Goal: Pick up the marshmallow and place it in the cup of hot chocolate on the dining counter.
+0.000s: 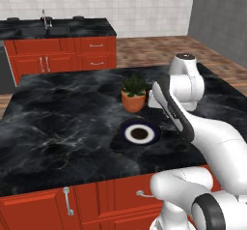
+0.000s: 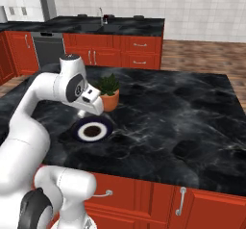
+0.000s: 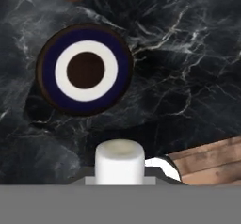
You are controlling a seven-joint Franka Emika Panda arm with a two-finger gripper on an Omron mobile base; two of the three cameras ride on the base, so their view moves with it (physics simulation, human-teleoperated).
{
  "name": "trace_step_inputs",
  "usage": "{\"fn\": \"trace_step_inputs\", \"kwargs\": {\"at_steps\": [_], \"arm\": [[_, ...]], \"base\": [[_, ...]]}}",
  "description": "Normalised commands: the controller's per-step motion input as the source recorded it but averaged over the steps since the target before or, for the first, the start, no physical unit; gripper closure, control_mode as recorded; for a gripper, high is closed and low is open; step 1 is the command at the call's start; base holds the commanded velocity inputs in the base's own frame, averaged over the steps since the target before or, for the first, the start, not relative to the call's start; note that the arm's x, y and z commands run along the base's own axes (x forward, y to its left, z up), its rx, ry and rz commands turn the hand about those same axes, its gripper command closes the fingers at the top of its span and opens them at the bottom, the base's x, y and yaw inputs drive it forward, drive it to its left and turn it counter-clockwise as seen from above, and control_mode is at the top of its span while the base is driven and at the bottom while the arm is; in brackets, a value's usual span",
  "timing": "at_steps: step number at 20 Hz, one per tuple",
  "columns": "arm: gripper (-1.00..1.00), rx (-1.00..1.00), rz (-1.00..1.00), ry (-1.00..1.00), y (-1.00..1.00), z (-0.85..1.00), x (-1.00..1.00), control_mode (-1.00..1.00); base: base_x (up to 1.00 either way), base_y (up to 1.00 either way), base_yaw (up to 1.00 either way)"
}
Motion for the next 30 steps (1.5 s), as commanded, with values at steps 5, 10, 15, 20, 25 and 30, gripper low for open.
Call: {"fn": "trace_step_inputs", "kwargs": {"at_steps": [5, 10, 15, 20, 25, 30], "arm": [[1.00, 0.00, 0.20, 0.00, -0.08, 0.61, -0.76, -1.00], [1.00, 0.00, 0.17, 0.00, 0.00, 0.29, -0.67, -1.00], [1.00, 0.00, 0.13, -0.01, 0.00, 0.15, -0.27, -1.00], [1.00, 0.00, 0.02, 0.00, 0.00, 0.00, 0.00, -1.00], [1.00, 0.00, 0.00, 0.00, 0.00, 0.00, 0.00, -1.00], [1.00, 0.00, 0.00, 0.00, 0.00, 0.00, -0.02, 1.00]], "base": [[0.00, 0.00, 0.00], [0.00, 0.00, 0.00], [0.00, 0.00, 0.00], [0.00, 0.00, 0.00], [0.00, 0.00, 0.00], [-0.67, -0.26, -0.02]]}}
